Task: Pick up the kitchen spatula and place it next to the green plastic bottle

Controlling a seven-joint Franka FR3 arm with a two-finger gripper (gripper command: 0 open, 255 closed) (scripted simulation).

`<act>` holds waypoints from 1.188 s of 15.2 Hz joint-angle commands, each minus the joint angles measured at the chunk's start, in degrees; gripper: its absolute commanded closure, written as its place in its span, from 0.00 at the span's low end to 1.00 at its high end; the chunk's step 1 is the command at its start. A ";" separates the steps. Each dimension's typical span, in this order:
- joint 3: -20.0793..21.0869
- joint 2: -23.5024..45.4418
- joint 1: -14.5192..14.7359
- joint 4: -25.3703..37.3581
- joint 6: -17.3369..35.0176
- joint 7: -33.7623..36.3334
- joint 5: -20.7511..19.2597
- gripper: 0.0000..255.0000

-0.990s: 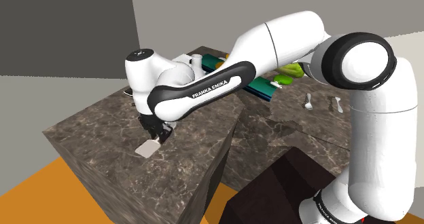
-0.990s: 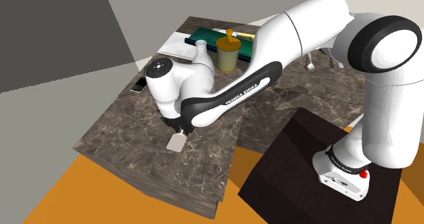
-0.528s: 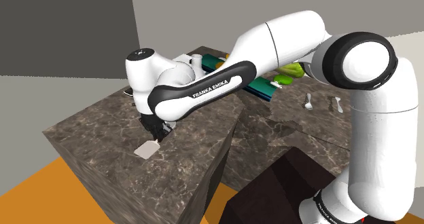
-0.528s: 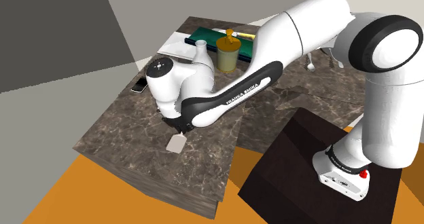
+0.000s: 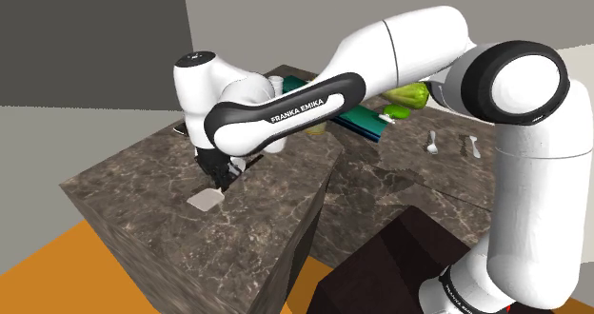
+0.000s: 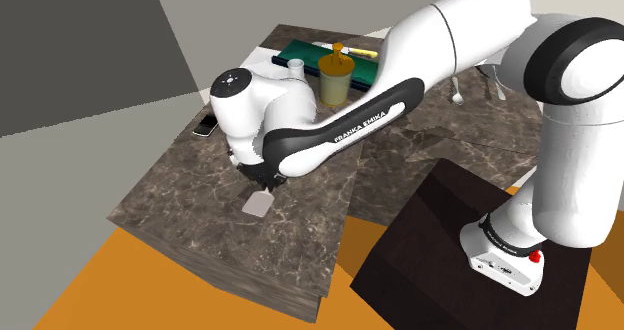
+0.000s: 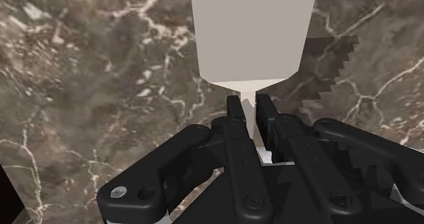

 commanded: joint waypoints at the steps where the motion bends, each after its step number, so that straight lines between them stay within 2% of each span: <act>1: 0.31 -0.54 -0.02 1.00 -1.41 -0.38 0.51 1.00; 17: 1.95 -3.80 0.06 8.90 -11.64 -2.83 3.42 1.00; 18: 2.35 -6.06 -2.01 5.81 -10.37 -3.90 4.62 1.00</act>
